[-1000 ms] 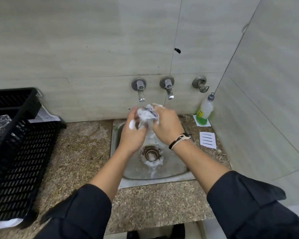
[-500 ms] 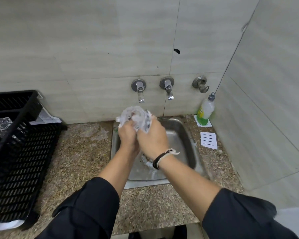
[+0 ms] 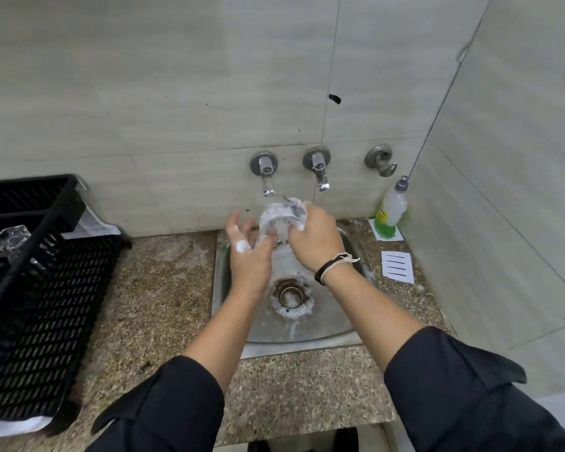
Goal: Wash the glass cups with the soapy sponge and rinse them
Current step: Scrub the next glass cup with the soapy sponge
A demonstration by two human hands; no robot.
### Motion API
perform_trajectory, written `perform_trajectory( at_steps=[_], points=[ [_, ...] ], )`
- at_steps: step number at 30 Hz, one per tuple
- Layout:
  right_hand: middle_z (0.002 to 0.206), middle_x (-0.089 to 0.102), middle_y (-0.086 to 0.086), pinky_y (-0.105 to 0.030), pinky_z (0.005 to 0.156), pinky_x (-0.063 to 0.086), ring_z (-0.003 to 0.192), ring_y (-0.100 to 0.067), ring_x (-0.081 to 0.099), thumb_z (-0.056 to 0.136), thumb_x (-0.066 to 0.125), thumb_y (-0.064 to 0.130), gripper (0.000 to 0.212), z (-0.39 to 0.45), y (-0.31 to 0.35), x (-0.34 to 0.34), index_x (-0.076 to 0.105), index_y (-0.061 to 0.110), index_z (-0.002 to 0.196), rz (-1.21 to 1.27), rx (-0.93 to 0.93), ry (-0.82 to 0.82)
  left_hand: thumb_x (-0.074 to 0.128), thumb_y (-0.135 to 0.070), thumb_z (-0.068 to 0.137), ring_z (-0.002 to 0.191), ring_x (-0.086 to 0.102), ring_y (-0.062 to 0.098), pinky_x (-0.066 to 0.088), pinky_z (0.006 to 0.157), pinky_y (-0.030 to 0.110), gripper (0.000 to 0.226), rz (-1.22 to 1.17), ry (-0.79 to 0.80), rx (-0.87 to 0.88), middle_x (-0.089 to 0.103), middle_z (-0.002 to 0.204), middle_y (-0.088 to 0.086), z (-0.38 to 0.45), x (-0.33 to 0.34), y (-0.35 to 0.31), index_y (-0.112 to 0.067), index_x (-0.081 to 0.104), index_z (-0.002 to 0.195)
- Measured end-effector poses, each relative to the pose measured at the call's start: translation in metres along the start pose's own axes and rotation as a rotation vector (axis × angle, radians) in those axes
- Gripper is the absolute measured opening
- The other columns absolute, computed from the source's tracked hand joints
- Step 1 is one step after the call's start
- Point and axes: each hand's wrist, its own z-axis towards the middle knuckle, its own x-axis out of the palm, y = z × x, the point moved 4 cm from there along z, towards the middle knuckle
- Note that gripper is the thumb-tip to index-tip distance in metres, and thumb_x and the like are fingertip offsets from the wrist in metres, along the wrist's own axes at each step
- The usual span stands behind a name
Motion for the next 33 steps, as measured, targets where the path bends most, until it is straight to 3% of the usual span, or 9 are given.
perform_trajectory(
  at_steps=[3,5,8,14,17,20,26,30,33],
  points=[
    [0.113,0.071,-0.015,-0.033,0.087,0.045,0.109,-0.036,0.062,0.090,0.054,0.009,0.031,-0.005,0.000,0.003,0.066,0.007,0.119,-0.134,-0.075,0.020,0.058,-0.015,0.097,0.121,0.061,0.015,0.049,0.103,0.032,0.048,0.290,0.062,0.132,0.062,0.132,-0.001,0.015,0.001,-0.016,-0.019,0.050,0.144],
    [0.114,0.070,-0.015,-0.032,0.088,0.044,0.109,-0.034,0.062,0.091,0.055,0.010,0.031,-0.019,0.002,0.005,0.064,0.007,0.121,-0.048,-0.034,-0.014,0.049,0.001,0.091,0.108,0.069,0.023,0.055,0.096,0.038,0.034,0.116,-0.045,0.083,0.074,0.110,0.003,0.016,0.003,-0.022,-0.007,0.068,0.119],
    [0.111,0.071,-0.009,-0.028,0.083,0.048,0.104,-0.028,0.065,0.091,0.058,0.017,0.028,-0.020,-0.007,0.009,0.063,0.013,0.118,0.110,0.121,-0.018,0.041,0.013,0.091,0.071,0.071,0.008,0.057,0.067,0.026,0.034,-0.155,-0.178,-0.061,0.075,0.075,-0.005,0.006,0.014,-0.019,-0.011,0.066,0.091],
    [0.115,0.070,-0.008,-0.028,0.085,0.049,0.106,-0.026,0.063,0.086,0.062,0.016,0.033,-0.016,-0.002,0.010,0.063,0.011,0.119,0.184,0.177,-0.015,0.043,0.009,0.088,0.086,0.070,0.027,0.058,0.074,0.038,0.028,-0.237,-0.274,-0.133,0.070,0.088,0.007,0.022,0.016,-0.008,-0.011,0.062,0.094],
    [0.113,0.071,-0.009,-0.035,0.093,0.052,0.108,-0.029,0.065,0.084,0.058,0.020,0.034,-0.002,-0.004,0.006,0.065,0.012,0.117,0.186,0.208,-0.014,0.040,0.012,0.090,0.074,0.063,0.017,0.051,0.060,0.027,0.030,-0.223,-0.230,-0.139,0.065,0.084,0.003,0.014,0.031,-0.004,-0.009,0.059,0.101],
    [0.105,0.073,-0.007,-0.038,0.089,0.055,0.101,-0.028,0.067,0.077,0.055,0.028,0.036,-0.007,-0.005,0.011,0.067,0.014,0.108,0.143,0.192,0.020,0.042,0.010,0.089,0.080,0.069,0.023,0.053,0.064,0.030,0.031,-0.261,-0.278,-0.147,0.070,0.085,0.005,0.018,0.026,0.003,-0.012,0.062,0.093],
    [0.113,0.071,-0.007,-0.037,0.092,0.053,0.107,-0.027,0.066,0.086,0.056,0.015,0.032,0.000,-0.016,0.010,0.064,0.014,0.118,0.191,0.233,0.000,0.041,0.011,0.086,0.062,0.059,0.017,0.045,0.051,0.024,0.027,-0.245,-0.212,-0.151,0.062,0.076,0.007,0.018,0.034,0.009,-0.003,0.059,0.101],
    [0.104,0.071,-0.002,-0.030,0.082,0.052,0.098,-0.023,0.067,0.078,0.056,0.025,0.036,-0.001,-0.015,0.016,0.066,0.017,0.111,0.190,0.230,0.019,0.039,0.012,0.082,0.067,0.068,0.021,0.056,0.059,0.032,0.031,-0.309,-0.214,-0.166,0.068,0.082,0.014,0.028,0.032,0.011,0.005,0.063,0.098],
    [0.098,0.074,-0.004,-0.042,0.087,0.058,0.095,-0.026,0.070,0.068,0.053,0.036,0.044,0.013,-0.020,0.016,0.069,0.017,0.105,0.249,0.262,-0.002,0.040,0.013,0.083,0.064,0.062,0.017,0.048,0.053,0.028,0.030,-0.276,-0.158,-0.159,0.064,0.075,0.006,0.021,0.043,0.008,-0.002,0.061,0.099]
  ],
)
